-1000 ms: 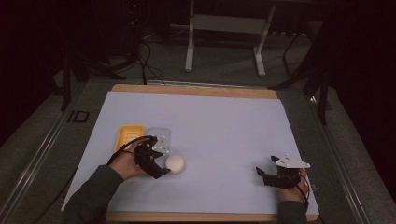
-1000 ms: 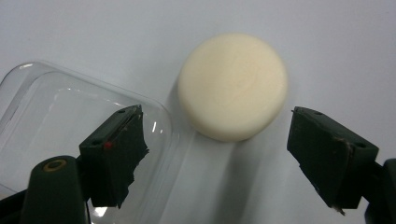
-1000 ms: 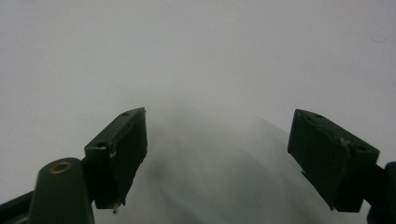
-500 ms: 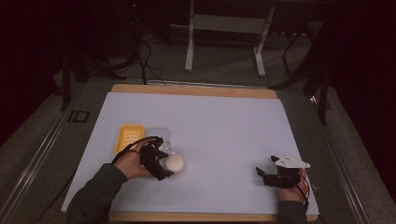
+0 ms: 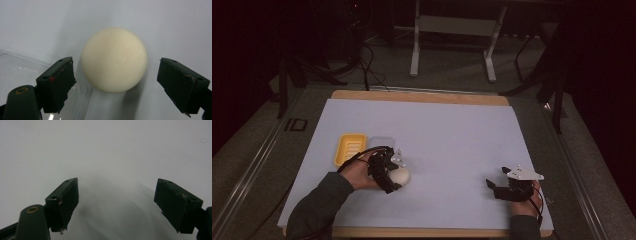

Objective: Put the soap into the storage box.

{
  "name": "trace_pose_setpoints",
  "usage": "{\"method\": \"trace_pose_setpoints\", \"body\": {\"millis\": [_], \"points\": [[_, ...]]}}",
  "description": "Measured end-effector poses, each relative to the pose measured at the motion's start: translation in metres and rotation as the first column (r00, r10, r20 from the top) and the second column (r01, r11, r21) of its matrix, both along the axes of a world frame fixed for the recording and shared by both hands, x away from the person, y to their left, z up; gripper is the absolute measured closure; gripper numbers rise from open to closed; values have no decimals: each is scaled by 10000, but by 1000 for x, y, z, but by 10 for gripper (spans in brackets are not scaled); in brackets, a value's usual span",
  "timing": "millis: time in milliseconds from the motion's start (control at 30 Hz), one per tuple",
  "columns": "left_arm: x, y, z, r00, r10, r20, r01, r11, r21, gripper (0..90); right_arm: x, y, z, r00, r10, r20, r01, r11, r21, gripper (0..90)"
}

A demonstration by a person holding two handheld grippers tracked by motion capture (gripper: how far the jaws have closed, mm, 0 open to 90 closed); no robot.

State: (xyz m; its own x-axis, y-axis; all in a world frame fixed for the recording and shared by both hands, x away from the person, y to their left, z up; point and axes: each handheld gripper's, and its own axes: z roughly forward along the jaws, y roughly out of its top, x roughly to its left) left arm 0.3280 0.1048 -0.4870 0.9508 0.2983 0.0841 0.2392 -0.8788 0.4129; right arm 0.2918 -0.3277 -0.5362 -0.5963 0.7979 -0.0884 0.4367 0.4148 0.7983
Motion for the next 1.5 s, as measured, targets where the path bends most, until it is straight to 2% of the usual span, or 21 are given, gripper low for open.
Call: {"method": "trace_pose_setpoints", "body": {"millis": [333, 867, 1133, 1300, 1400, 1500], "points": [[6, -10, -7, 9997, -181, -192, 191, 9984, 529, 129, 0, 0, 0, 10000, 3, -6, -3, 10000, -2, 197], [11, -23, -18, 9981, -372, -490, 422, 9937, 1042, 148, 0, 0, 0, 10000, 18, -3, -17, 10000, 8, 197], [15, -26, -20, 9975, -429, -556, 501, 9897, 1341, 173, 0, 0, 0, 10000, 16, -6, -16, 10000, 19, 197], [15, -27, -19, 9968, -464, -647, 549, 9890, 1375, 207, 0, 0, 0, 10000, 26, -12, -26, 10000, 2, 197], [17, -26, -18, 9955, -572, -761, 689, 9843, 1626, 224, 0, 0, 0, 10000, 32, -1, -32, 10000, -12, 197], [17, -27, -18, 9953, -560, -792, 684, 9841, 1638, 229, 0, 0, 0, 10000, 36, -3, -36, 10000, -11, 197]]}}
